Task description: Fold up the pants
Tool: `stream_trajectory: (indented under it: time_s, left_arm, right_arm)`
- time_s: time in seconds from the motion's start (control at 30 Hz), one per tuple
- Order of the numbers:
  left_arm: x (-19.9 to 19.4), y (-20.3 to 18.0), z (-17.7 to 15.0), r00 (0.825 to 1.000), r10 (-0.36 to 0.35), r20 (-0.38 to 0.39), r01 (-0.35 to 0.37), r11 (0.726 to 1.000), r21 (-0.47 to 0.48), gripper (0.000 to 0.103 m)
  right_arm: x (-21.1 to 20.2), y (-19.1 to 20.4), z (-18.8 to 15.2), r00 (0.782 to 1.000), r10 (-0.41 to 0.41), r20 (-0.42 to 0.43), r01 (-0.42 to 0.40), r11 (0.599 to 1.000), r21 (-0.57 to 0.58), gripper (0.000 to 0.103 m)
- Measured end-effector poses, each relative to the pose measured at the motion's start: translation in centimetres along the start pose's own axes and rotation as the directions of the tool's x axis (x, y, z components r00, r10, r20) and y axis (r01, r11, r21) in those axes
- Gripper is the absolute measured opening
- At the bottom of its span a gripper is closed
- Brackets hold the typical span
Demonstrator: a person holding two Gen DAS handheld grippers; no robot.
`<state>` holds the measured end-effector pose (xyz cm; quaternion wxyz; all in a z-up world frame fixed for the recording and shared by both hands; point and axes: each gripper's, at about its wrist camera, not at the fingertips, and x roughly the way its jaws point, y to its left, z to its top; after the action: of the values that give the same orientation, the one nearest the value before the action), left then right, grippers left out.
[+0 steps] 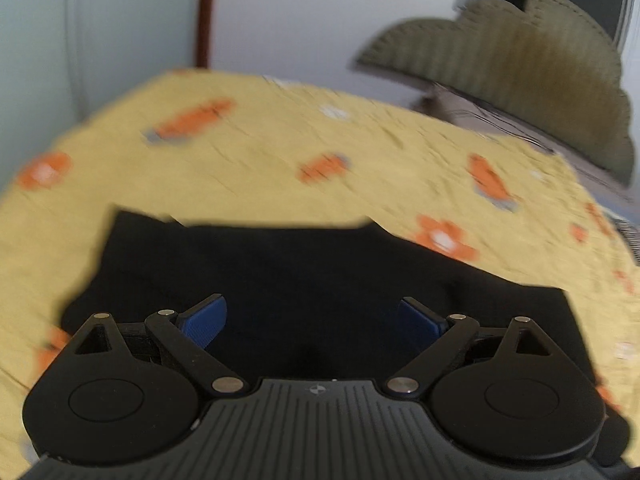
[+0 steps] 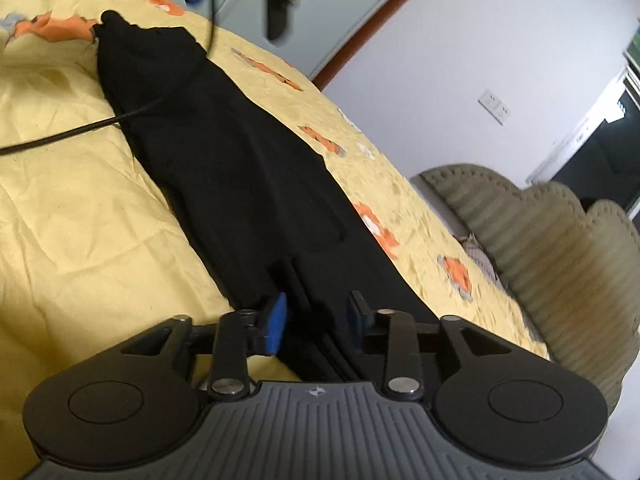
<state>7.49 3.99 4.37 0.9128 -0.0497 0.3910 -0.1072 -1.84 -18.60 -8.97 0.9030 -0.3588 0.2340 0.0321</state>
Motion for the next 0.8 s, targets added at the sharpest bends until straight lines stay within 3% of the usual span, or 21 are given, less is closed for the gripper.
stream_trajectory:
  time_s: [0.07,0.13,0.17,0.2,0.23,0.37,0.47,0.6,0.67,0.73,0.8]
  left_arm:
    - [1.0,-0.4,-0.5,0.995,-0.087,-0.046,0.086,0.996,-0.024,0.094]
    - [2.7,-1.0,-0.9,0.976,-0.175,-0.128,0.168,0.984,-0.062,0.094]
    - [3.6,-1.3,-1.0,0.96,-0.227,-0.167,0.213,0.972,-0.094,0.094]
    - [4.5,-1.6,-1.2,0.943,-0.268,-0.196,0.248,0.961,-0.122,0.094]
    - [5.4,-1.8,-1.4,0.932,-0.288,-0.221,0.261,0.954,-0.147,0.094]
    - [8.3,-3.1,-1.5,0.894,-0.349,-0.281,0.293,0.93,-0.221,0.094]
    - [10.4,-4.7,-1.3,0.869,-0.386,-0.309,0.326,0.917,-0.229,0.094]
    - [12.8,-6.5,-1.0,0.86,-0.414,-0.299,0.34,0.901,-0.271,0.09]
    - [13.9,-7.1,-0.7,0.855,-0.434,-0.284,0.346,0.885,-0.311,0.08]
    - [15.1,-7.7,-0.4,0.846,-0.437,-0.305,0.335,0.881,-0.335,0.028]
    - [15.8,-8.2,-0.3,0.858,-0.408,-0.312,0.305,0.894,-0.328,0.01]
  right_arm:
    - [0.9,1.0,0.2,0.999,-0.034,0.001,0.034,0.999,-0.039,0.037]
    - [1.7,1.6,0.3,0.998,-0.065,0.016,0.066,0.996,-0.063,0.036]
    - [1.9,1.6,0.4,0.998,-0.064,0.011,0.065,0.997,-0.049,0.031]
    - [2.1,1.3,0.4,0.999,-0.051,0.005,0.051,0.999,-0.019,0.011]
    - [2.3,1.0,0.4,0.999,-0.039,-0.005,0.039,0.999,0.016,0.007]
    - [0.9,0.7,0.1,0.997,-0.064,0.032,0.061,0.995,0.076,0.006]
    - [-0.4,-0.7,0.1,0.997,-0.044,0.065,0.033,0.986,0.164,0.006]
    - [-1.3,-2.4,0.0,0.996,-0.027,0.082,0.007,0.97,0.244,0.006]
    - [-1.4,-2.9,-0.1,0.996,-0.022,0.09,-0.002,0.964,0.266,0.006]
    - [-1.2,-3.0,-0.2,0.996,-0.005,0.087,-0.02,0.961,0.276,0.006]
    - [-1.0,-2.9,-0.2,0.996,0.004,0.093,-0.03,0.961,0.277,0.006]
